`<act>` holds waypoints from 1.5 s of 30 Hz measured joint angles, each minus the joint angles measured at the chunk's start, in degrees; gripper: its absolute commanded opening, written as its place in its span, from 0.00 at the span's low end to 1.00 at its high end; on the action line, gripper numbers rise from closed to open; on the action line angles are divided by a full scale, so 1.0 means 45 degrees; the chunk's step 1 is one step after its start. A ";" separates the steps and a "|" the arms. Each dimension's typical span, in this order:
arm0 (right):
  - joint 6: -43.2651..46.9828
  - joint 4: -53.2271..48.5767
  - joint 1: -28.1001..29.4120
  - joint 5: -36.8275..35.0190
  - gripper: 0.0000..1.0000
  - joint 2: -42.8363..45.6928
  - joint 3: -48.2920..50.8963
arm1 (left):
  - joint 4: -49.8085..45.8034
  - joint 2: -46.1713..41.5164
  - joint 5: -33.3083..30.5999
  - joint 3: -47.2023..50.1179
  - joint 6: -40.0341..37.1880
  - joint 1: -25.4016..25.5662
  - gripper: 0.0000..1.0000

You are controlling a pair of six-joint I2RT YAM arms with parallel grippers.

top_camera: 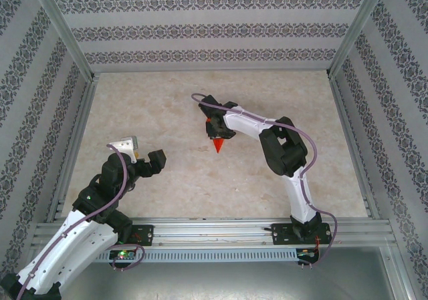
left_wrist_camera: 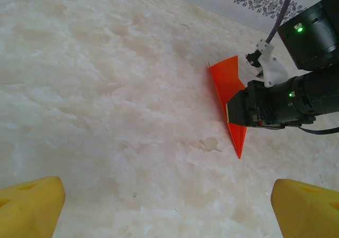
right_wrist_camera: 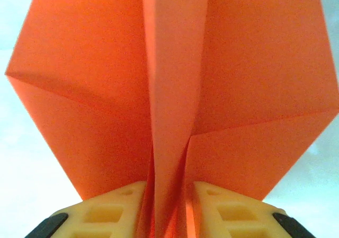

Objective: Fold a paper plane with a square sheet of paper (fold left side to right side)
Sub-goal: Move the paper plane to the center of the table.

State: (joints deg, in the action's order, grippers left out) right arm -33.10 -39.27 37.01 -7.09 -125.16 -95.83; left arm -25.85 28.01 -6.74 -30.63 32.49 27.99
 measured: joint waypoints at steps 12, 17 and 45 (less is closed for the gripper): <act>0.0029 -0.0049 0.0087 -0.0287 0.34 0.0733 0.0005 | -0.0087 0.0015 -0.0141 -0.0010 -0.0039 0.0000 1.00; 0.0121 -0.0136 0.0189 -0.0491 0.39 0.1030 0.0262 | -0.0087 0.0151 -0.0151 -0.0083 -0.0039 0.0000 1.00; 0.1821 0.1287 -0.0423 -0.1049 0.89 1.1186 0.7184 | 0.1195 0.2973 0.0894 -0.1010 -0.0019 -0.1263 1.00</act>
State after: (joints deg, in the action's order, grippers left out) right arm -24.91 -33.47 35.11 -11.81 -74.83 -63.51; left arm -20.47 41.39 -2.72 -35.18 32.40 22.31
